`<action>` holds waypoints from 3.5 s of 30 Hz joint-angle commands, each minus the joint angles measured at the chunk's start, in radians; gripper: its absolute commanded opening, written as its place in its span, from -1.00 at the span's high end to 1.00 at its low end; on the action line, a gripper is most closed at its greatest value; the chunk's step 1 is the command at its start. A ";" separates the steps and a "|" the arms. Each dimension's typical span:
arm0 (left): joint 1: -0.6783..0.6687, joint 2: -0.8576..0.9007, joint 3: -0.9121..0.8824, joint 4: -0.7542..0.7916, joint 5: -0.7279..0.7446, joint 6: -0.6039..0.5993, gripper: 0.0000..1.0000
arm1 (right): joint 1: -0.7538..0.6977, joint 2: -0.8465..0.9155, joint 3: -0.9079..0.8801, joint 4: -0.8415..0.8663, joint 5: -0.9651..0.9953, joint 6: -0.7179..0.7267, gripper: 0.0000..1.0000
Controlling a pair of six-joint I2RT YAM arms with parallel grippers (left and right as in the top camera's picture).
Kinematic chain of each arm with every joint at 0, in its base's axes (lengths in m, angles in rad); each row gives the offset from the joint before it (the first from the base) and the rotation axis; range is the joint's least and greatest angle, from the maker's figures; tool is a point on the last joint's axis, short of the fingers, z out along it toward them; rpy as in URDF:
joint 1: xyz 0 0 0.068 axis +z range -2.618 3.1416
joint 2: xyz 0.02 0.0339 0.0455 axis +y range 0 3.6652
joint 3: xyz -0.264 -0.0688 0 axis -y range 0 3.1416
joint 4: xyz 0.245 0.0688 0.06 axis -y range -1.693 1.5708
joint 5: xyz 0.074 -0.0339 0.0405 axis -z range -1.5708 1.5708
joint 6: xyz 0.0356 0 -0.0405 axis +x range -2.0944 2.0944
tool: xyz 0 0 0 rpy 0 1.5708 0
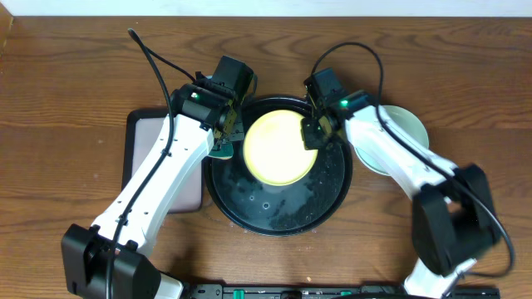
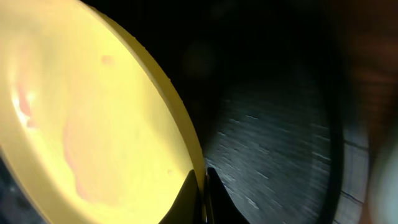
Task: Clean dirty plates on tray and stack at the side
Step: 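Lift the yellow plate with the right gripper and carry it right, then lower the yellow plate onto the mint plate stack and release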
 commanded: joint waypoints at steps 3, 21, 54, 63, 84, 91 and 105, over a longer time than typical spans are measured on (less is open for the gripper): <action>0.004 -0.004 0.001 -0.003 -0.001 -0.012 0.85 | 0.047 -0.118 0.000 -0.049 0.278 -0.022 0.97; 0.004 -0.004 -0.003 -0.003 0.000 -0.013 0.85 | 0.302 -0.363 0.000 -0.148 0.968 -0.022 0.98; 0.004 -0.004 -0.018 -0.003 0.000 -0.013 0.85 | 0.484 -0.444 0.000 -0.173 1.317 -0.014 0.98; 0.004 -0.004 -0.018 -0.003 0.000 -0.013 0.86 | 0.484 -0.509 0.000 -0.175 1.302 -0.010 0.98; 0.004 -0.004 -0.018 -0.002 0.000 -0.013 0.86 | 0.026 -0.521 0.000 -0.163 0.284 -0.049 0.97; 0.004 -0.004 -0.018 -0.002 0.000 -0.013 0.85 | -0.329 -0.513 0.000 -0.158 0.037 -0.074 0.97; 0.004 -0.004 -0.018 0.001 0.001 -0.013 0.85 | -0.649 -0.321 0.000 -0.159 0.019 -0.069 0.97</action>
